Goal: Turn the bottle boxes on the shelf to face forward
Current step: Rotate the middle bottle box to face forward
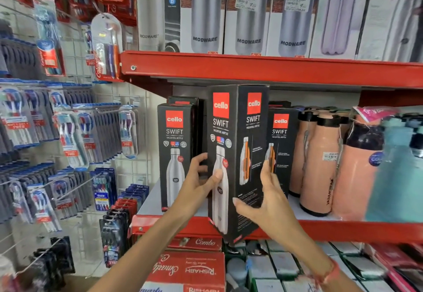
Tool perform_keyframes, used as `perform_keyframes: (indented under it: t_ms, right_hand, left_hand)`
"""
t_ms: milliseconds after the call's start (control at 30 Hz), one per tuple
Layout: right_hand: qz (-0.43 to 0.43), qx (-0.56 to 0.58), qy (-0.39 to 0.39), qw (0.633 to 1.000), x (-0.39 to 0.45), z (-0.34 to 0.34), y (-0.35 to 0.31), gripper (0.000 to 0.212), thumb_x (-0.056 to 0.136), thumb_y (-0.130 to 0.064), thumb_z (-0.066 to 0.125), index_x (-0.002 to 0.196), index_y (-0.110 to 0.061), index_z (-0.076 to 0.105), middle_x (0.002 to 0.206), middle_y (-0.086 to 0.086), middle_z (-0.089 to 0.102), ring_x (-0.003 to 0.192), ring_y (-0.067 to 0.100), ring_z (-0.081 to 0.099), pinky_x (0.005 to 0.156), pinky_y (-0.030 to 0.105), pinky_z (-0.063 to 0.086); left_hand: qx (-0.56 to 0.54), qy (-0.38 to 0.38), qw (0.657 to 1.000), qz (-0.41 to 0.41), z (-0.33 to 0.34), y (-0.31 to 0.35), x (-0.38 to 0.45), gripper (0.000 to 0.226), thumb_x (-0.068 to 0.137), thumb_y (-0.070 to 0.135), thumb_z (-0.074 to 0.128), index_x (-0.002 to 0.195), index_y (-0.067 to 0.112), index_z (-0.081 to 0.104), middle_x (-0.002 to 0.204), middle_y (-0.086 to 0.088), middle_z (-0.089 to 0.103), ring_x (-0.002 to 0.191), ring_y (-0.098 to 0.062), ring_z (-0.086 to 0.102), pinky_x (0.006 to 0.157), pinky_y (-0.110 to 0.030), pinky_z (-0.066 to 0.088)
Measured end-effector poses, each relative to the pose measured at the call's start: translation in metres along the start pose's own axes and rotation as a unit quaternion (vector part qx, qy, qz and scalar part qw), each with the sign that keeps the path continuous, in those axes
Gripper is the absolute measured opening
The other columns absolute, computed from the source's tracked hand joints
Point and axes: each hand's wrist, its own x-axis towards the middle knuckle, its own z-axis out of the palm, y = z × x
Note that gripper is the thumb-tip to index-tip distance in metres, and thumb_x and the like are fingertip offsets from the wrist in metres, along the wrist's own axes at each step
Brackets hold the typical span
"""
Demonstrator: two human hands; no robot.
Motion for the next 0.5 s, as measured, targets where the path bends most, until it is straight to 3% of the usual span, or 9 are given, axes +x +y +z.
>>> perform_keyframes:
  t_ms: [67, 167, 233, 333, 433, 500]
  right_hand:
    - [-0.003, 0.021, -0.048, 0.999, 0.008, -0.009, 0.002, 0.122, 0.071, -0.055, 0.068, 0.153, -0.030, -0.018, 0.145, -0.028, 0.009, 0.126, -0.018, 0.012, 0.104, 0.010, 0.020]
    - [-0.001, 0.050, -0.114, 0.992, 0.035, -0.020, 0.006, 0.115, 0.081, -0.038, 0.073, 0.154, -0.025, -0.015, 0.154, -0.019, 0.016, 0.141, -0.001, 0.020, 0.116, 0.025, 0.022]
    - [-0.008, 0.065, -0.145, 0.987, 0.054, -0.023, 0.009, 0.112, 0.085, -0.035, 0.073, 0.154, -0.021, -0.013, 0.158, -0.014, 0.018, 0.144, 0.001, 0.019, 0.118, 0.026, 0.020]
    - [-0.011, 0.067, -0.171, 0.983, 0.078, -0.018, 0.014, 0.105, 0.090, -0.028, 0.068, 0.154, -0.025, -0.015, 0.154, -0.019, 0.019, 0.137, -0.004, 0.020, 0.111, 0.019, 0.018]
    - [-0.002, 0.029, -0.176, 0.984, 0.094, -0.005, 0.025, 0.097, 0.097, -0.020, 0.058, 0.152, -0.026, -0.022, 0.160, -0.007, 0.022, 0.125, 0.001, 0.034, 0.101, 0.022, 0.031]
    - [0.008, 0.014, -0.172, 0.985, 0.099, 0.004, 0.030, 0.095, 0.099, -0.018, 0.053, 0.150, -0.025, -0.026, 0.159, -0.001, 0.026, 0.108, 0.005, 0.051, 0.091, 0.026, 0.042]
  left_hand:
    - [0.004, -0.002, 1.000, 0.015, 0.001, 0.002, -0.001, 0.057, 0.087, 0.031, 0.063, 0.135, 0.037, 0.035, 0.120, 0.004, 0.066, 0.106, -0.013, 0.067, 0.088, -0.034, 0.056]
    - [0.009, 0.043, 0.997, 0.066, 0.009, 0.001, 0.004, 0.063, 0.089, 0.016, 0.065, 0.133, 0.046, 0.032, 0.111, 0.036, 0.065, 0.103, 0.014, 0.061, 0.077, -0.015, 0.055]
    - [0.017, 0.074, 0.994, 0.080, 0.017, -0.004, 0.009, 0.073, 0.088, 0.012, 0.066, 0.142, 0.043, 0.028, 0.114, 0.046, 0.059, 0.111, 0.015, 0.057, 0.087, -0.023, 0.057]
    - [0.043, 0.099, 0.991, 0.083, 0.025, -0.014, 0.022, 0.081, 0.089, 0.007, 0.065, 0.150, 0.039, 0.024, 0.125, 0.040, 0.057, 0.124, 0.007, 0.051, 0.107, -0.043, 0.046]
    - [0.079, 0.116, 0.987, 0.074, 0.030, -0.025, 0.036, 0.083, 0.089, 0.000, 0.062, 0.150, 0.041, 0.023, 0.132, 0.031, 0.055, 0.118, 0.020, 0.048, 0.109, -0.044, 0.045]
    - [0.101, 0.120, 0.985, 0.067, 0.030, -0.032, 0.043, 0.084, 0.090, 0.000, 0.061, 0.150, 0.043, 0.021, 0.139, 0.014, 0.057, 0.116, 0.020, 0.047, 0.107, -0.044, 0.046]
